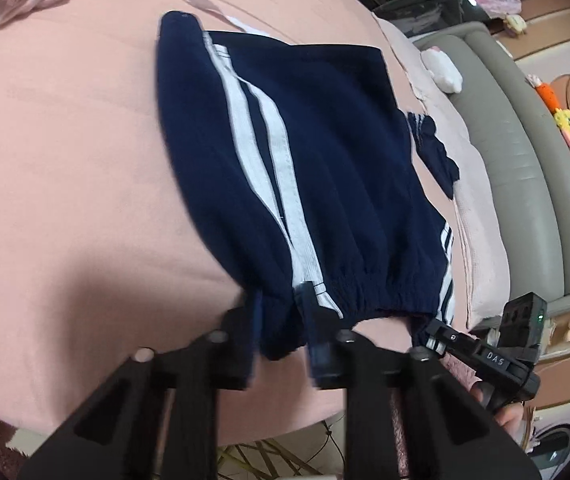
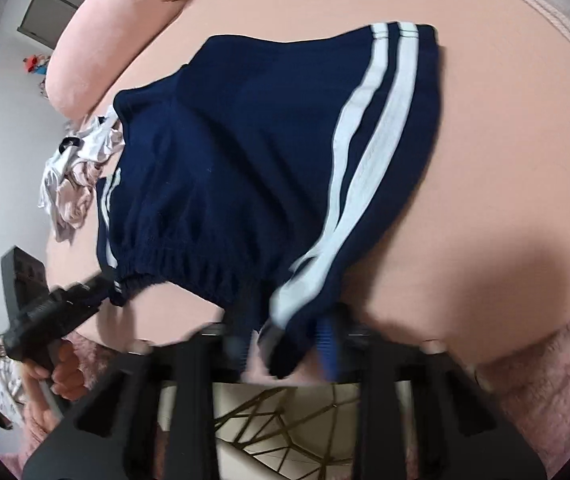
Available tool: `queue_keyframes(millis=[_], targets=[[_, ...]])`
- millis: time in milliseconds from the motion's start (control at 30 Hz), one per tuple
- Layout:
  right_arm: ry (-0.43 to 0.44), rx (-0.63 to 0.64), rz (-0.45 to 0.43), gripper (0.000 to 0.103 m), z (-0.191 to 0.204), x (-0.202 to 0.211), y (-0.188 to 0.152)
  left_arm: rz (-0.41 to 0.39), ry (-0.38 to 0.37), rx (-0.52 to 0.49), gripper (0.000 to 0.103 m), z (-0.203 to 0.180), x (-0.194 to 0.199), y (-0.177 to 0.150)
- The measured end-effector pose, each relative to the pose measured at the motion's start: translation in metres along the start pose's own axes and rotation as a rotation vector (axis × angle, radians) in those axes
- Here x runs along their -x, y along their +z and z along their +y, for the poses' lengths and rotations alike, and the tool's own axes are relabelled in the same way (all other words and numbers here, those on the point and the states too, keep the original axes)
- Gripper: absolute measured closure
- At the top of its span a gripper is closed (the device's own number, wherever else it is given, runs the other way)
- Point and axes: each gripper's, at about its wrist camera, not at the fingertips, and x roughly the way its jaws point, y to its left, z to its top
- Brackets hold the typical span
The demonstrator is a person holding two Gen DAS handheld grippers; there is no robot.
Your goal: Fold clothes
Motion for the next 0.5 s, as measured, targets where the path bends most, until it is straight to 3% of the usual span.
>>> queue_keyframes(millis=[100,167,233,267,367,500], targets=[[0.025,0.036,-0.011,0.089,0.006,0.007,-0.003,0.016,-0.017,0.013,0.087,0.009,0.004,-0.002],[0.010,0.055,-0.003,0.085,0.012,-0.005,-0.002,0.037,-0.037,0.050,0.081,0.015,-0.004,0.001],[0.012,0.027,0.000,0.084,0.011,-0.021,0.003,0.048,-0.054,0.074,0.082,0.016,-0.012,0.008],[0.018,0.018,0.000,0.085,0.011,-0.026,0.008,0.048,-0.038,0.051,0.088,0.010,-0.013,0.012],[0.011,0.043,-0.005,0.091,0.022,-0.025,0.032,0.013,-0.044,-0.033,0.093,-0.021,-0.002,0.039],[0.026,0.120,-0.119,0.093,0.057,0.012,0.093,-0.110,-0.086,-0.131,0.094,-0.075,0.045,0.092]])
